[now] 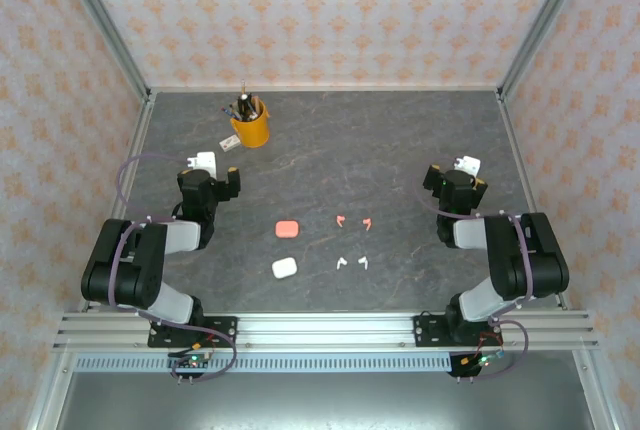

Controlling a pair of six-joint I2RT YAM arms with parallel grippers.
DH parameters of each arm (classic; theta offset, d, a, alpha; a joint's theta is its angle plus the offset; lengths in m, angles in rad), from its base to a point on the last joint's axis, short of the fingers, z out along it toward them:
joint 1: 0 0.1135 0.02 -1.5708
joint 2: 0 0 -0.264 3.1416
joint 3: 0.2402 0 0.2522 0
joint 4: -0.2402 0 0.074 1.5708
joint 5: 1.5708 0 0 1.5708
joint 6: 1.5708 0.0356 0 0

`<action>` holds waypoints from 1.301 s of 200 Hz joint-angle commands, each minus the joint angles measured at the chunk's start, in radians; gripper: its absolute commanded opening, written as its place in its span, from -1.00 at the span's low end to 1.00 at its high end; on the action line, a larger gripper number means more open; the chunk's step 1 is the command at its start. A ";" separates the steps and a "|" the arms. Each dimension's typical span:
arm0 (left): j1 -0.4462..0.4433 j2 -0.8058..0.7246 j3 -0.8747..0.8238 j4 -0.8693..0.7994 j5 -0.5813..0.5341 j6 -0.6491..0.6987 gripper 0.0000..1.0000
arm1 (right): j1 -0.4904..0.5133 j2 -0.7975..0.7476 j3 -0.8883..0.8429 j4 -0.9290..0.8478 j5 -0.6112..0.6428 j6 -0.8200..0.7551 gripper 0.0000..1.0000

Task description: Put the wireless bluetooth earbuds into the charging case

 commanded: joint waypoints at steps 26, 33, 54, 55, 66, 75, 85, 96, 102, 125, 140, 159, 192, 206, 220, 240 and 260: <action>0.003 0.004 0.017 -0.007 -0.006 -0.008 1.00 | -0.005 -0.013 0.002 0.019 -0.002 0.008 0.99; 0.004 0.005 0.018 -0.007 -0.006 -0.008 1.00 | -0.005 -0.012 0.002 0.019 -0.002 0.008 0.99; 0.004 0.005 0.018 -0.009 -0.005 -0.009 1.00 | -0.005 -0.012 0.003 0.020 -0.002 0.008 0.99; 0.004 0.005 0.019 -0.008 -0.005 -0.008 0.99 | -0.005 -0.012 0.002 0.020 -0.002 0.007 0.99; 0.003 0.005 0.019 -0.010 -0.005 -0.008 1.00 | -0.005 -0.012 0.003 0.021 -0.002 0.009 0.99; 0.004 0.005 0.020 -0.011 -0.005 -0.008 1.00 | -0.005 -0.012 0.002 0.019 -0.002 0.009 0.99; 0.004 0.005 0.020 -0.012 -0.005 -0.008 1.00 | -0.005 -0.013 0.003 0.019 -0.002 0.009 0.99; 0.004 0.005 0.021 -0.014 -0.005 -0.008 1.00 | -0.005 -0.013 0.004 0.017 -0.003 0.009 0.99; 0.002 0.006 0.023 -0.015 -0.008 -0.008 1.00 | -0.005 -0.013 0.004 0.018 -0.003 0.010 0.99; -0.004 0.006 0.024 -0.017 -0.018 -0.006 1.00 | -0.006 -0.011 0.007 0.015 -0.006 0.010 1.00; -0.004 0.007 0.027 -0.021 -0.017 -0.006 1.00 | -0.008 -0.009 0.008 0.010 -0.008 0.011 1.00; -0.004 0.005 0.024 -0.018 -0.017 -0.006 1.00 | -0.008 -0.009 0.010 0.008 -0.008 0.012 1.00; -0.009 -0.032 0.061 -0.108 -0.038 -0.006 1.00 | -0.005 -0.066 0.007 -0.024 0.052 0.033 0.99; -0.009 -0.066 0.147 -0.294 -0.074 -0.029 1.00 | 0.012 -0.105 0.015 -0.064 0.155 0.046 0.99; -0.009 -0.085 0.197 -0.400 -0.072 -0.026 1.00 | 0.015 -0.181 0.090 -0.291 0.221 0.100 0.99; -0.009 -0.126 0.217 -0.441 -0.078 -0.051 1.00 | 0.014 -0.251 0.166 -0.472 0.228 0.187 0.99; -0.011 -0.171 0.264 -0.511 -0.063 -0.108 1.00 | 0.010 -0.269 0.296 -0.764 0.353 0.453 1.00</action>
